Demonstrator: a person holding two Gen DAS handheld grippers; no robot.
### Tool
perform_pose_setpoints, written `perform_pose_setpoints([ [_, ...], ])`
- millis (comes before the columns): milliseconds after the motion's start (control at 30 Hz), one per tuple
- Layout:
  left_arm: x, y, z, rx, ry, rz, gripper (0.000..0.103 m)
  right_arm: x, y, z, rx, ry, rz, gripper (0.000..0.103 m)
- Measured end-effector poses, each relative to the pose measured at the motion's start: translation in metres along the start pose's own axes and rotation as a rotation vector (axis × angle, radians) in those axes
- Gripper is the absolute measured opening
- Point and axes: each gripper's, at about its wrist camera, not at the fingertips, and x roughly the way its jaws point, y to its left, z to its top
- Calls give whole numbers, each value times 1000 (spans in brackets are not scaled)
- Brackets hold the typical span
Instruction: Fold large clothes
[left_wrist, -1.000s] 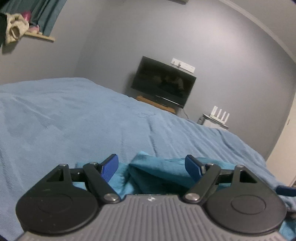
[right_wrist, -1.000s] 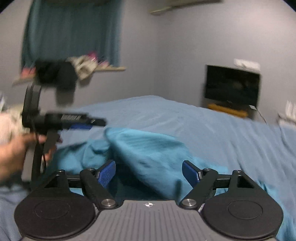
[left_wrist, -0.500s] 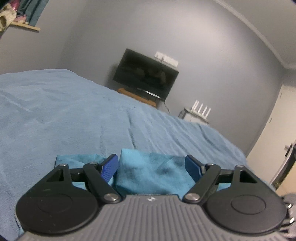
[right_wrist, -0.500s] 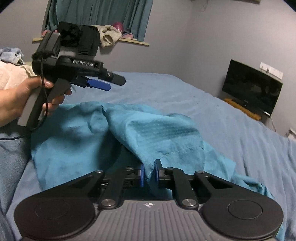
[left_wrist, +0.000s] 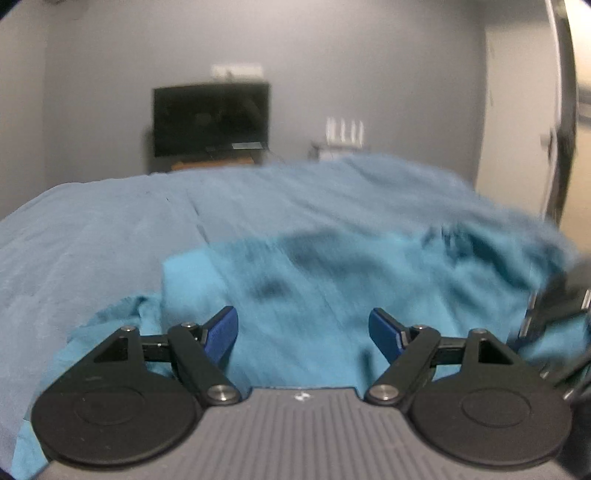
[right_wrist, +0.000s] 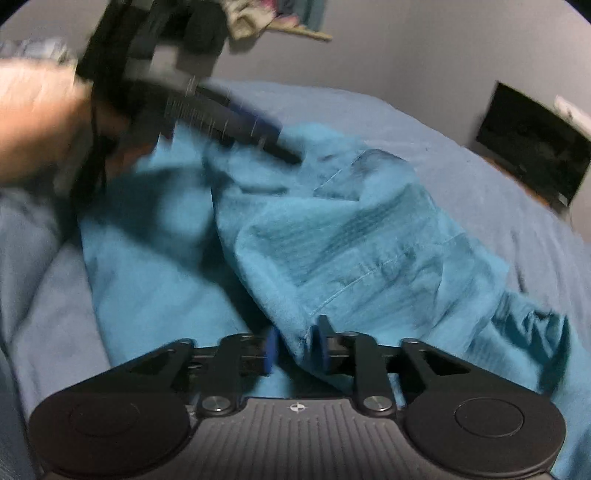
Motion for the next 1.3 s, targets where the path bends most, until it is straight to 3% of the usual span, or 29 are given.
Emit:
perform_pose_setpoints([
  [67, 13, -1, -7, 31, 91, 20, 69, -15, -15, 3, 114, -62, 65, 55],
  [167, 29, 12, -15, -57, 219, 6, 65, -37, -43, 1, 304, -190, 93, 57],
  [233, 36, 22, -18, -118, 279, -10, 65, -43, -57, 0, 426, -257, 34, 57],
  [300, 43, 26, -21, -138, 317, -20, 65, -34, -61, 4, 475, -264, -78, 57],
  [400, 52, 25, -23, -130, 324, -9, 65, -7, -50, 9, 406, -204, -204, 46],
  [567, 52, 22, -34, -91, 307, 10, 65, 42, -41, -3, 330, -55, -342, 44],
  [767, 52, 18, -40, -68, 302, 25, 65, 34, -48, -11, 404, -57, -372, 41],
  [1000, 48, 15, -42, -70, 302, 30, 65, 7, -55, 20, 482, -263, -329, 49],
  [1133, 49, 15, -43, -73, 301, 28, 65, 27, -53, 42, 446, -251, -319, 49],
  [1300, 48, 13, -45, -57, 295, 39, 65, 83, -57, 50, 483, -101, -350, 51],
])
